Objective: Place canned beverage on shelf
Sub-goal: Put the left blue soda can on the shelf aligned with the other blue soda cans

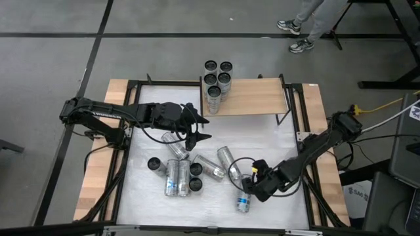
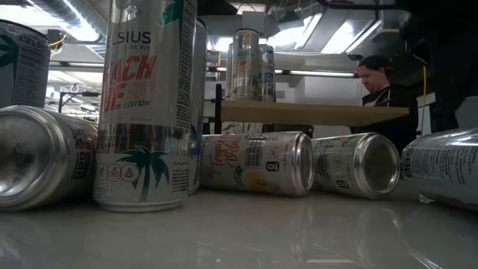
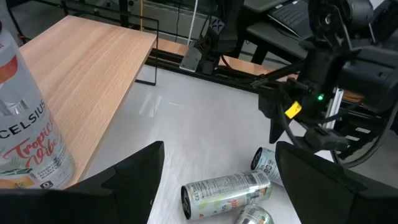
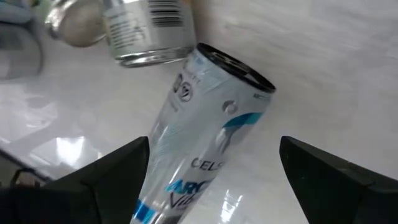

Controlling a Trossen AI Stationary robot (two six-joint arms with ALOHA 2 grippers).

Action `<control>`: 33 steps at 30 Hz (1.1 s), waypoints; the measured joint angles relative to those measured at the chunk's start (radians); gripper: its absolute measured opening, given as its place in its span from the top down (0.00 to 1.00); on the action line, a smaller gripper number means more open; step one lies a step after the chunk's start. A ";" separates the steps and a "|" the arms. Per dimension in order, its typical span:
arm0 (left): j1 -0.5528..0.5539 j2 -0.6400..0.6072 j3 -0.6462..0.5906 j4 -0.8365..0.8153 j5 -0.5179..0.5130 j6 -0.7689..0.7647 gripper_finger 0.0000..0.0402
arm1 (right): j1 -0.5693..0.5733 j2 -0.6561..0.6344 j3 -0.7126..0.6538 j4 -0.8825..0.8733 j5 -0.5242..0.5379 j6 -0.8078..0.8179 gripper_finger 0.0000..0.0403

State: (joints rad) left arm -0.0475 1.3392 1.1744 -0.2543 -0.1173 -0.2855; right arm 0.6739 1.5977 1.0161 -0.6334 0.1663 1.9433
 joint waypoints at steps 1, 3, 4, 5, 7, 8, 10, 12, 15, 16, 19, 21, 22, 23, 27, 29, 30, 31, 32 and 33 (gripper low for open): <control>0.000 0.000 0.000 0.000 0.000 0.000 0.24 | 0.000 0.007 0.000 0.000 0.001 0.007 0.13; 0.000 0.000 0.000 0.000 0.000 0.000 0.24 | 0.000 0.020 0.000 0.001 0.007 0.024 0.13; 0.000 0.000 0.000 0.000 0.000 0.000 0.24 | 0.000 0.027 0.000 0.004 0.013 0.028 0.13; 0.000 0.000 0.000 0.000 0.000 0.000 0.24 | 0.000 0.034 0.000 0.009 0.023 0.035 0.13; 0.000 0.000 0.000 0.000 0.000 0.000 0.24 | 0.000 0.048 0.000 0.020 0.030 0.050 0.13; 0.000 0.000 0.000 0.000 0.000 0.000 0.24 | 0.000 0.056 0.000 0.030 0.032 0.051 0.13; 0.000 0.000 0.000 0.000 0.000 0.000 0.24 | 0.000 0.075 0.000 0.064 0.033 0.052 0.13; 0.000 0.000 0.000 0.000 0.000 0.000 0.24 | 0.000 0.093 0.000 0.097 0.033 0.051 0.13; 0.000 0.000 0.000 0.000 0.000 0.000 0.24 | 0.000 0.118 0.000 0.138 0.037 0.050 0.13; 0.000 0.000 0.000 0.000 0.000 0.000 0.24 | 0.000 0.126 0.000 0.148 0.041 0.050 0.13; 0.000 0.000 0.000 0.000 0.000 0.000 0.24 | 0.000 0.141 0.000 0.171 0.043 0.050 0.13; 0.000 0.000 0.000 0.000 0.000 0.000 0.24 | 0.000 0.142 0.000 0.177 0.044 0.050 0.13; 0.000 0.000 0.000 0.000 0.000 0.000 0.24 | 0.000 0.142 0.000 0.177 0.046 0.050 0.13; 0.000 0.000 0.000 0.000 0.000 0.000 0.24 | 0.000 0.142 0.000 0.177 0.050 0.050 0.13; 0.000 0.000 0.000 0.000 0.000 0.000 0.24 | 0.000 0.142 0.000 0.176 0.052 0.049 0.13; 0.000 0.000 0.000 0.000 0.000 0.000 0.24 | 0.000 0.142 -0.009 0.182 0.053 0.050 0.13; 0.000 0.000 0.000 0.000 0.000 0.000 0.24 | 0.000 0.142 -0.014 0.182 0.053 0.051 0.13; 0.000 0.000 0.000 0.000 0.000 0.000 0.24 | 0.000 0.141 -0.019 0.181 0.053 0.058 0.13; 0.000 0.000 0.000 0.000 0.000 0.000 0.24 | 0.000 0.141 -0.025 0.180 0.052 0.068 0.13; 0.000 0.000 0.000 0.000 0.000 0.000 0.24 | 0.000 0.141 -0.030 0.181 0.052 0.072 0.13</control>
State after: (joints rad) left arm -0.0475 1.3392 1.1744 -0.2543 -0.1173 -0.2853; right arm 0.6737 1.7390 0.9857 -0.4525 0.2184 2.0154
